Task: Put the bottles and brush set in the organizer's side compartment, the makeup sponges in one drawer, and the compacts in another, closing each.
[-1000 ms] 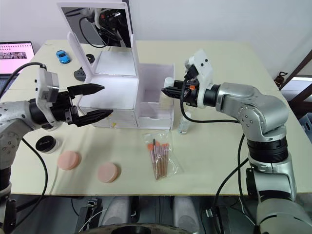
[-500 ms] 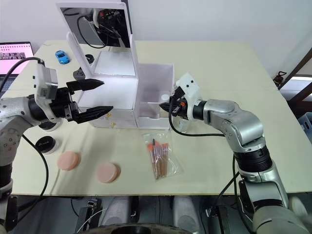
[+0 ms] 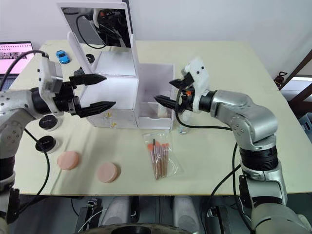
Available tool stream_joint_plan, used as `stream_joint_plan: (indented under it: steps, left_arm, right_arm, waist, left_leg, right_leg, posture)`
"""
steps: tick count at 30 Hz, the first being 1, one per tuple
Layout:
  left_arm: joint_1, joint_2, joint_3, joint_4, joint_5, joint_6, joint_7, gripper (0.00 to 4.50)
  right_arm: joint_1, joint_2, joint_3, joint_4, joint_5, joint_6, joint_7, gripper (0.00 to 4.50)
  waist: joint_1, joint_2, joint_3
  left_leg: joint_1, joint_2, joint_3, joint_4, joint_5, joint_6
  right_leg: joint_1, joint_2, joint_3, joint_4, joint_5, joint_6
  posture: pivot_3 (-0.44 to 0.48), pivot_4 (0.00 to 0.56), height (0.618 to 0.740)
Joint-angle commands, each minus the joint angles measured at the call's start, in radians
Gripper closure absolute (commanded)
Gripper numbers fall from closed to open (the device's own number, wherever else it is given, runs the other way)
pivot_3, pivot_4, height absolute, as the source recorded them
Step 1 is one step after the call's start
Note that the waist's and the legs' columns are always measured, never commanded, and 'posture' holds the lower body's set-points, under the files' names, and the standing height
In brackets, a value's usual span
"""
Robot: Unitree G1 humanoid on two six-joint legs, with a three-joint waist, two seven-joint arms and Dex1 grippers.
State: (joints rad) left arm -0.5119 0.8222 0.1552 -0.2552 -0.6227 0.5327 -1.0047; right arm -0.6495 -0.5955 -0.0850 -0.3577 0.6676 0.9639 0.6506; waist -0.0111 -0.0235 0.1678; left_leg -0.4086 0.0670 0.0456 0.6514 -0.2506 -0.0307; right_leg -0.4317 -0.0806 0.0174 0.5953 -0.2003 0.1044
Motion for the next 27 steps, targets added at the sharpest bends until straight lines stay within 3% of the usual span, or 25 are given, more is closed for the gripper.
stream_joint_plan:
  steps: [1, 5, 11, 14, 21, 27]
  left_arm:
    - [-0.035, 0.026, 0.028, 0.066, 0.017, -0.018, -0.012, 0.0]
    - [-0.052, 0.074, 0.098, 0.185, 0.008, -0.034, -0.054, 0.0]
    - [0.016, 0.199, 0.218, 0.373, 0.017, -0.097, -0.175, 0.0]
    - [0.055, 0.278, 0.228, 0.507, 0.093, -0.214, -0.258, 0.0]
    - [0.039, 0.35, 0.236, 0.869, 0.179, -0.389, -0.323, 0.0]
    - [-0.024, 0.317, 0.248, 0.905, 0.161, -0.391, -0.302, 0.0]
  right_arm:
    - [0.043, -0.112, -0.146, -0.007, 0.043, -0.038, 0.084, 0.04]
    - [0.158, -0.216, -0.272, 0.081, 0.01, -0.154, 0.161, 0.04]
    - [0.441, -0.268, -0.416, 0.216, -0.085, -0.391, 0.268, 0.04]
    - [0.512, -0.28, -0.477, 0.33, -0.108, -0.475, 0.296, 0.04]
    - [0.544, -0.309, -0.511, 0.531, -0.144, -0.595, 0.341, 0.04]
    - [0.505, -0.327, -0.469, 0.577, -0.192, -0.63, 0.31, 0.04]
  waist:
    - [0.003, 0.0, 0.0]
    - [0.0, 0.0, 0.0]
    - [-0.005, 0.0, 0.0]
    - [-0.006, 0.0, 0.0]
    - [-0.006, 0.0, 0.0]
    - [-0.004, 0.0, 0.0]
  left_leg:
    - [0.0, 0.0, 0.0, 0.0, 0.0, 0.0]
    - [0.0, 0.0, 0.0, 0.0, 0.0, 0.0]
    - [0.002, 0.0, 0.0, -0.003, 0.0, 0.0]
    - [0.003, 0.0, 0.001, -0.003, 0.0, 0.0]
    - [0.004, 0.0, 0.001, -0.001, 0.0, 0.0]
    - [0.002, 0.0, 0.001, -0.002, 0.0, 0.0]
  right_leg:
    - [0.0, 0.0, 0.0, 0.0, 0.0, 0.0]
    - [0.001, 0.0, 0.0, -0.001, 0.0, 0.0]
    - [0.0, 0.0, 0.0, 0.0, -0.001, 0.0]
    - [0.0, 0.0, 0.0, 0.0, -0.001, 0.0]
    - [0.0, -0.001, 0.0, 0.0, 0.0, -0.002]
    - [-0.001, -0.001, 0.0, 0.001, 0.0, -0.002]
  posture:
    - [0.0, 0.15, 0.723]
    - [0.0, 0.15, 0.723]
    - [0.0, 0.15, 0.723]
    - [0.0, 0.15, 0.723]
    - [0.0, 0.15, 0.723]
    - [0.0, 0.15, 0.723]
